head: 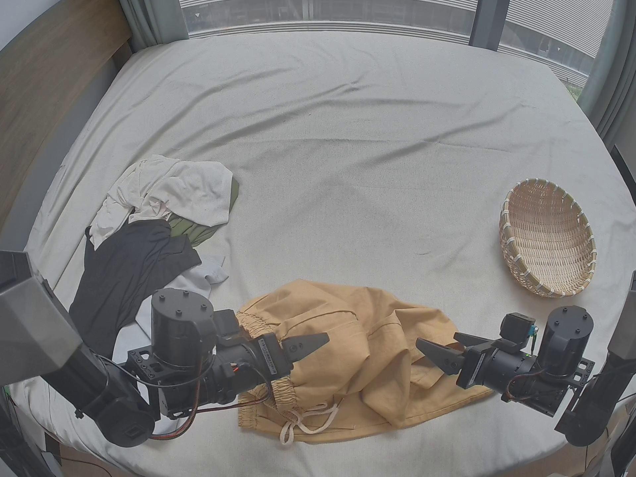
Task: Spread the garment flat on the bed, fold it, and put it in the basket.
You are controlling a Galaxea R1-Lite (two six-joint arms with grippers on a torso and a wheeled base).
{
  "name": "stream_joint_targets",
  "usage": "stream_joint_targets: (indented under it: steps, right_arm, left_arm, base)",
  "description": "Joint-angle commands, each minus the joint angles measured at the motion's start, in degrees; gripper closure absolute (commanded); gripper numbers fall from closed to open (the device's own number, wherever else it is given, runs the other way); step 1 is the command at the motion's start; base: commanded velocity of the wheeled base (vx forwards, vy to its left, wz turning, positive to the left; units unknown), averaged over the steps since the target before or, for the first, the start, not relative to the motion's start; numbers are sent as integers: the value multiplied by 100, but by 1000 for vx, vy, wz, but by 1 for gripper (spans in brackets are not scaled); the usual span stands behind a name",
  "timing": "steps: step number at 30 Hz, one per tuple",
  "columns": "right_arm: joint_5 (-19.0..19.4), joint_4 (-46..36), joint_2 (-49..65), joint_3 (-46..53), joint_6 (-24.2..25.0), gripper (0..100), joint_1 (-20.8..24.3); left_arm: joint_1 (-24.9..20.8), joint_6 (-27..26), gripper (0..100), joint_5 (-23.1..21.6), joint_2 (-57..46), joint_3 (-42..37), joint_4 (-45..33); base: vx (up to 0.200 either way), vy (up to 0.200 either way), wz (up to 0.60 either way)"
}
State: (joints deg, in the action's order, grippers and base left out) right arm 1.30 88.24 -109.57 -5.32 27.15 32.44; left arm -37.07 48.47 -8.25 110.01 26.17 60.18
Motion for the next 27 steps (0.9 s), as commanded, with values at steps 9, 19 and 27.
stream_joint_targets:
  steps: [9,19,27]
  right_arm:
    - [10,1,-3,4,1,0,-45]
    - [10,1,-3,13,1,0,-45]
    - [28,-8,6,22,1,0,52]
  left_arm:
    - [-2,128,0,17,-23,-33,222]
    - [-2,110,100,122,47,-130,485]
    - [51,119,100,210,3,-218,978]
  base:
    - [0,0,0]
    - [0,0,0]
    - [0,0,0]
